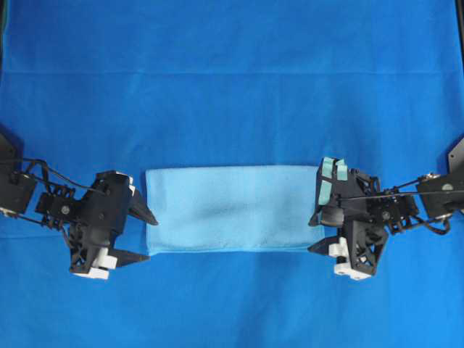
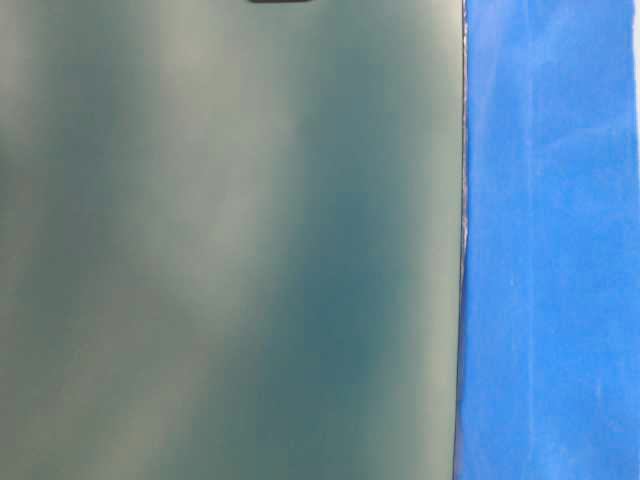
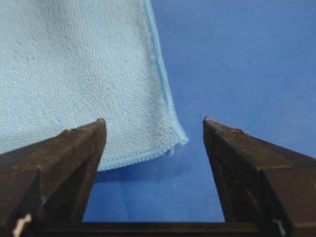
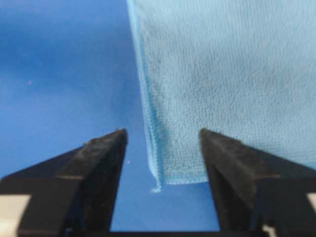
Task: Fold the light blue towel.
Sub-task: 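Release the corners and regrasp the folded towel's left and right ends, then lift the folded strip with both grippers and stretch it taut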
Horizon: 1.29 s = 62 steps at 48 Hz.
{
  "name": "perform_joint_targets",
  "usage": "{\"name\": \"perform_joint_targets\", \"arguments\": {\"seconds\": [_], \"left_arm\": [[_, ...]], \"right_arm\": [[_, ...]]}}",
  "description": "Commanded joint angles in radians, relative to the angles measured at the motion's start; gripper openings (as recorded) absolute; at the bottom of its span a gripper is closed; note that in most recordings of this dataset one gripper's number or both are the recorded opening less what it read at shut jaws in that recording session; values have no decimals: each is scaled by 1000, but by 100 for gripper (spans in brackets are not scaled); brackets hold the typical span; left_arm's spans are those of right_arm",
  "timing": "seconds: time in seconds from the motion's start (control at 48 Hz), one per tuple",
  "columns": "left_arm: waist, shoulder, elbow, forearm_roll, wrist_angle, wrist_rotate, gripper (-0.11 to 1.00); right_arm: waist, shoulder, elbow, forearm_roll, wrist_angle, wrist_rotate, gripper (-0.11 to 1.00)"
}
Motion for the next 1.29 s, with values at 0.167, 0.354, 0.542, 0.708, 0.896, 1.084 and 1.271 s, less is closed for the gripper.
{"name": "perform_joint_targets", "arguments": {"seconds": [0.167, 0.354, 0.542, 0.708, 0.896, 1.084, 1.271], "left_arm": [[103, -78, -8, 3, 51, 2, 71], [209, -63, -11, 3, 67, 2, 71], [258, -5, -2, 3, 61, 2, 70], [282, 83, -2, 3, 21, 2, 70], [295, 127, 5, 3, 2, 2, 68], [295, 120, 17, 3, 3, 2, 65], [295, 120, 9, 3, 17, -8, 39]], "right_arm": [[-121, -66, -11, -71, 46, 0, 61], [-225, -48, 6, -106, 43, 0, 61], [-273, 26, 6, -117, 35, 0, 61], [-298, 94, 8, -124, -6, 0, 61], [-319, 138, 14, -124, -28, 0, 61], [-318, 138, 15, -126, -26, 0, 60], [-314, 137, 12, -124, -25, -3, 51]]}}
